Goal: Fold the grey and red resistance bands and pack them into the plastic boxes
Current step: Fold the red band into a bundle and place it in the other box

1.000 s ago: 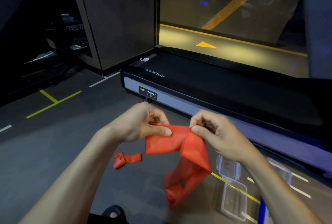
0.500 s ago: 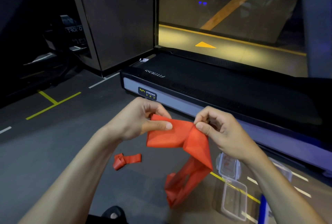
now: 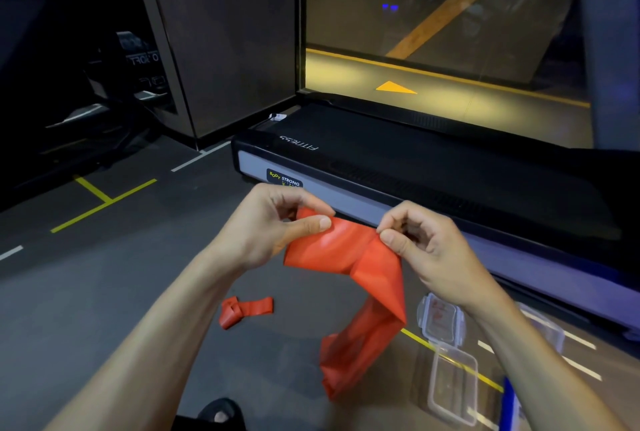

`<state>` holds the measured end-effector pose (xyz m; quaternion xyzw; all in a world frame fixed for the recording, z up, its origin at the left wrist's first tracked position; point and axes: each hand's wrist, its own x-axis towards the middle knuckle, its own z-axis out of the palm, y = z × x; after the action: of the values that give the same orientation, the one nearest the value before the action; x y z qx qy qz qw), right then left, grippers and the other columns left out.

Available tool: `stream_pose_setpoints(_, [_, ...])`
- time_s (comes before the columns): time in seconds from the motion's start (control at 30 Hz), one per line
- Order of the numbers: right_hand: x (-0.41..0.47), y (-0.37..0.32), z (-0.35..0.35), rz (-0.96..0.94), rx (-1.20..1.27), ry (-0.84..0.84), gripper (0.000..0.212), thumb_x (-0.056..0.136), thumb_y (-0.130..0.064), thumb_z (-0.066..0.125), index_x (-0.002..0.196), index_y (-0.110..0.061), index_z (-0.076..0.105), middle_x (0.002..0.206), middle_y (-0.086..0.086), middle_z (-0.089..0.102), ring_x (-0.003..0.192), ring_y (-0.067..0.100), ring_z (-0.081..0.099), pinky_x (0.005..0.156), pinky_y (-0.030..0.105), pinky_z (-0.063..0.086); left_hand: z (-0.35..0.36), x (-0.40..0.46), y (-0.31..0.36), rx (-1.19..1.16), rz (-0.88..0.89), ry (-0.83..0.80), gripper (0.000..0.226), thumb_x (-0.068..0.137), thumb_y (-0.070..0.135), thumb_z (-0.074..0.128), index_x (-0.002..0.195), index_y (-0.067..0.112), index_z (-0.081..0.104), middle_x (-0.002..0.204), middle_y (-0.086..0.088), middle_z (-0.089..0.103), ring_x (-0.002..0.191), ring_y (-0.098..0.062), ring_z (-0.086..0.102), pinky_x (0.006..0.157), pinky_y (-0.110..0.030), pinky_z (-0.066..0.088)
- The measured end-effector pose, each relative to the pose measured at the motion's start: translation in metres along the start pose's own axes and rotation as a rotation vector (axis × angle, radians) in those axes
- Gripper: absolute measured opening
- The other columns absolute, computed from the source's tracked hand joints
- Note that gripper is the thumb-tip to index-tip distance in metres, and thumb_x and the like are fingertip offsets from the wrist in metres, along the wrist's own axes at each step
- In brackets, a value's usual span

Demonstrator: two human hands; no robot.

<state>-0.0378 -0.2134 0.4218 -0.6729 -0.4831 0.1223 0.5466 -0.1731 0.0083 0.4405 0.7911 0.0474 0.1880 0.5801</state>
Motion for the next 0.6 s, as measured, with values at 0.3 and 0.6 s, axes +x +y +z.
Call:
stream_pose_setpoints(0.3, [0.001,0.002,0.001,0.007,-0.006,0.006,0.013,0.098,-0.006,0.065,0.092,-0.017,0.066,0.085,0.009,0.064,0.077,0.013,0.057,0.072,0.033,0.046,0.002,0.002,-0.003,0.058,-0.054,0.039,0.027,0.074,0.020,0.085,0.100,0.014,0.079,0.089,0.001,0.079,0.081,-0.009,0.074,0.078,-0.027,0.058])
stream_pose_setpoints(0.6, [0.002,0.014,0.015,0.083,-0.077,-0.036,0.015,0.098,-0.004,0.065,0.091,-0.018,0.065,0.085,0.009,0.065,0.074,0.010,0.056,0.069,0.038,0.047,0.006,0.003,-0.005,0.180,-0.078,0.086,0.033,0.081,0.018,0.086,0.111,0.029,0.076,0.089,0.006,0.079,0.087,-0.015,0.076,0.092,-0.050,0.058])
